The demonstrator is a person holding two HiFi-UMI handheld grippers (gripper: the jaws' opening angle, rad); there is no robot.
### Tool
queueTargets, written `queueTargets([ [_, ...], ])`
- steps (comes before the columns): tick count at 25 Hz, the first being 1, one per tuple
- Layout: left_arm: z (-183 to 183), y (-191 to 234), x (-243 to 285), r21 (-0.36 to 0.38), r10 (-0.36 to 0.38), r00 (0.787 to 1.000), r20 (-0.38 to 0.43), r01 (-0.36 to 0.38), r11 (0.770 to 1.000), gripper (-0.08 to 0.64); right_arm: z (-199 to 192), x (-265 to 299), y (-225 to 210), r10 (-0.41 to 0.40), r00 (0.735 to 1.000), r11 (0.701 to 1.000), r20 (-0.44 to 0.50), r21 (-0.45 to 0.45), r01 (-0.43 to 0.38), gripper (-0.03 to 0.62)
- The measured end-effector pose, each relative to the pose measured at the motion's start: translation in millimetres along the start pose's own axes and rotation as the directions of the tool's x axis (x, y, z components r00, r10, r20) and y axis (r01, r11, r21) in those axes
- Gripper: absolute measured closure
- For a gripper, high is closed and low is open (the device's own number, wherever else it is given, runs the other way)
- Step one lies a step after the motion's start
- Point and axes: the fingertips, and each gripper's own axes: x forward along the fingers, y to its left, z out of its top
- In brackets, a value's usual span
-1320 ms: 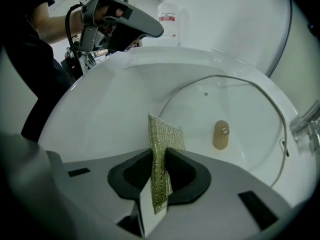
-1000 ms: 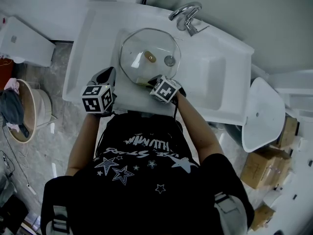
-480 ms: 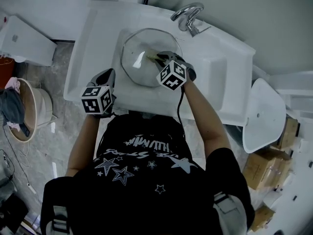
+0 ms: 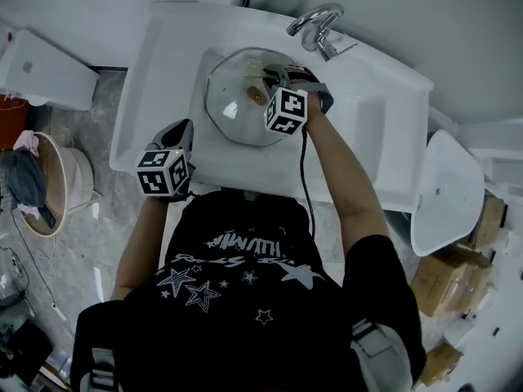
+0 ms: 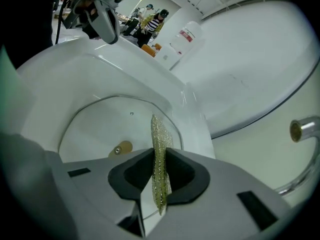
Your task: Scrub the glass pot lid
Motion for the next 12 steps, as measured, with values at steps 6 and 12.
queueTargets([
  [6, 0, 5, -3, -0.003, 0.008, 1.0, -0.003, -0.008, 1.0, 0.551, -12, 0, 8, -0.001, 1.0, 0.997, -0.02, 0.075, 0.002, 0.523],
  [12, 3, 0, 5, -0.001, -0.009, 1.0, -0.005, 0.009, 1.0, 0.551, -29, -6, 28, 0.014, 0.999, 0.979, -0.052, 0.202, -0.003, 0.523],
])
